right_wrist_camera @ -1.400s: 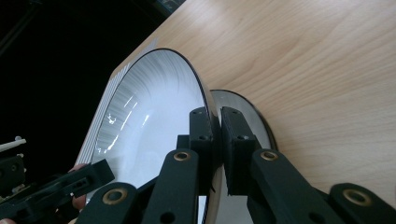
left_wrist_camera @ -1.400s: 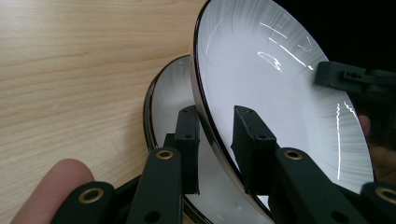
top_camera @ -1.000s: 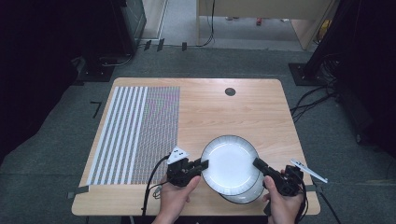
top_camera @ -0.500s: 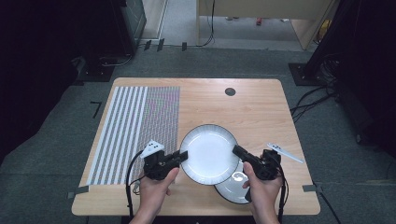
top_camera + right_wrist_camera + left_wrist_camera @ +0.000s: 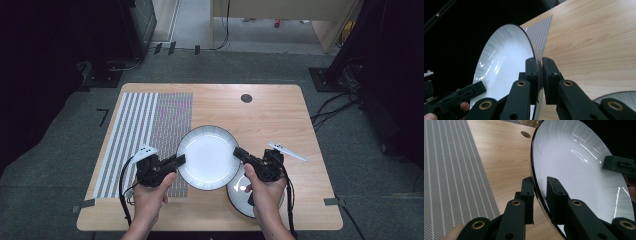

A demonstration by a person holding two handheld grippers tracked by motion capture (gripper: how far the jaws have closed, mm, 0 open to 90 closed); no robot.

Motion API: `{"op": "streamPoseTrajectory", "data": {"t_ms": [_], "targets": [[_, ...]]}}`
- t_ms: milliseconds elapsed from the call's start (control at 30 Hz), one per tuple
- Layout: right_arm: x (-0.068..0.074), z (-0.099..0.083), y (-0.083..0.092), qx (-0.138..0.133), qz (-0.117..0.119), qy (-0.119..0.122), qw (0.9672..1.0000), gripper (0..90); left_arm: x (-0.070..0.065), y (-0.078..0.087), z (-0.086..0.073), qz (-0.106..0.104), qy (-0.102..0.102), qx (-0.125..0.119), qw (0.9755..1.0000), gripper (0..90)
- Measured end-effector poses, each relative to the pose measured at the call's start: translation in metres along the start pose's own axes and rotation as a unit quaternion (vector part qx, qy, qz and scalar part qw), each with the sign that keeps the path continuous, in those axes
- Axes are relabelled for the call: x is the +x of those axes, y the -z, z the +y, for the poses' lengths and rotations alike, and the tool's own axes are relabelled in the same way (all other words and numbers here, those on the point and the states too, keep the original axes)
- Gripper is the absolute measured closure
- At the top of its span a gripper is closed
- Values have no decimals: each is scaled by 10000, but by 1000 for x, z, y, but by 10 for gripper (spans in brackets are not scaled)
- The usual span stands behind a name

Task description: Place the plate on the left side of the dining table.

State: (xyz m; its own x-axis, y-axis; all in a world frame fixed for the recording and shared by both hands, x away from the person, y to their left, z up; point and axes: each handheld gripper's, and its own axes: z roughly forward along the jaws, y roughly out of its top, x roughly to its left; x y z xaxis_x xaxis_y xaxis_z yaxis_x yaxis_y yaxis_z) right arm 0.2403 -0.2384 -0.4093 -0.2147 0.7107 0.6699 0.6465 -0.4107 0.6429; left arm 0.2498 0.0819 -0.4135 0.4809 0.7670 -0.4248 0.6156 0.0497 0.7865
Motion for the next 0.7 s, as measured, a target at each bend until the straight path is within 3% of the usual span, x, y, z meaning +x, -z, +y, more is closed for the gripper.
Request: {"op": "streamPoseTrajectory", "data": {"t_ms": [700], "targets": [[36,3,-58,307,230,67,9992,848,46,32,20,397,206,-188,9988,785]]}}
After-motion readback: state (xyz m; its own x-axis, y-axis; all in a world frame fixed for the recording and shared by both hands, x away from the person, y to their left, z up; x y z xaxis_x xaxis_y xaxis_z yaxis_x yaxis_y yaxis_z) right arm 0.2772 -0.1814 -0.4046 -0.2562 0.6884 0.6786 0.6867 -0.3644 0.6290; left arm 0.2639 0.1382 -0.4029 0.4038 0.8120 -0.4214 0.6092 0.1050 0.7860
